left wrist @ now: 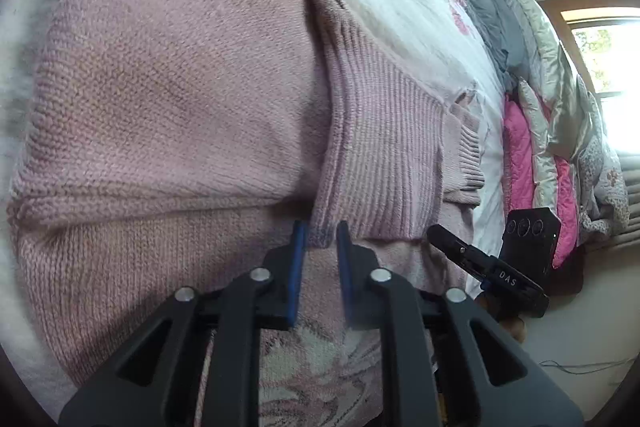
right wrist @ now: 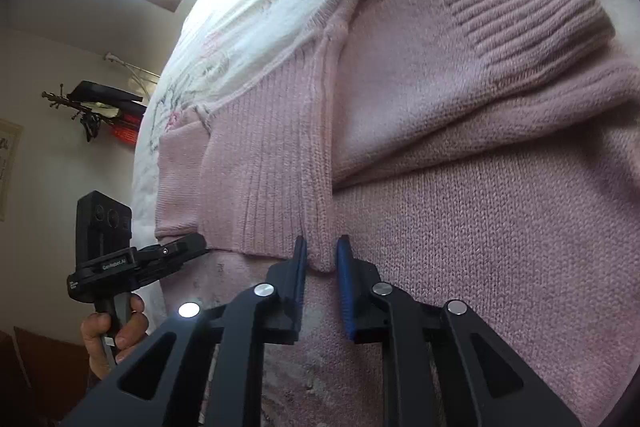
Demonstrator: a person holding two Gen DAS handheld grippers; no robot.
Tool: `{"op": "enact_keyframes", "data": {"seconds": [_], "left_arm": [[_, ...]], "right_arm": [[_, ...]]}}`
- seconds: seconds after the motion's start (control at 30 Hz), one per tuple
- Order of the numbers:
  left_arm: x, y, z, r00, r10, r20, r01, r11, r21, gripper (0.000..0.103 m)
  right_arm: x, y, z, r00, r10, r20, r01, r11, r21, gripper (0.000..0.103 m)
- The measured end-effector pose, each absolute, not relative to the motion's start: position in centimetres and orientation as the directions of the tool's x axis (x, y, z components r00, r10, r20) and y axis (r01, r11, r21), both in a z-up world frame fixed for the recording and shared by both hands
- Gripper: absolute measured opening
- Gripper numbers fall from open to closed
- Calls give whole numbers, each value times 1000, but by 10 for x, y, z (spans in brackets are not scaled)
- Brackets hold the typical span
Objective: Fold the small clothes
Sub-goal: 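Move both open grippers over the side edge of the sweater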
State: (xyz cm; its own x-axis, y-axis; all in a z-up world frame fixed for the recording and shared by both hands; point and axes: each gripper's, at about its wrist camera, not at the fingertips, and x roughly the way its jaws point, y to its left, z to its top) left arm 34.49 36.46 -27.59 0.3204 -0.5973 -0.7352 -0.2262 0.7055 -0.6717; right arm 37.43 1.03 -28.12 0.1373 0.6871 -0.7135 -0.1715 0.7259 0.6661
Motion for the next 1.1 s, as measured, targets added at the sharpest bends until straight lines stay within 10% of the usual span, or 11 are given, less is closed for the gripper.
{"op": "enact_keyframes", "data": {"seconds": [0.33, 0.47, 0.6, 0.8, 1.1], "left_arm": [[374, 325, -251, 356, -712, -605, -47, 633, -773, 34], [378, 321, -291, 281, -657, -699, -123, 698, -706, 22], [364, 320, -277, 332, -701, -631, -54, 654, -755, 53], [361, 305, -287, 282, -669, -688, -62, 703, -709, 53], [236, 370, -227, 445, -646, -620, -80, 661, -746, 72]], "right_arm": [[405, 31, -269, 106, 757, -645, -203, 652, 731, 26], [409, 20, -293, 113, 687, -718, -201, 723, 661, 0], [391, 21, -276, 100, 748, -656, -239, 658, 714, 14], [386, 22, -298, 70, 684, -726, -223, 720, 657, 0], [303, -81, -245, 128, 761, -636, -188, 648, 738, 38]]}}
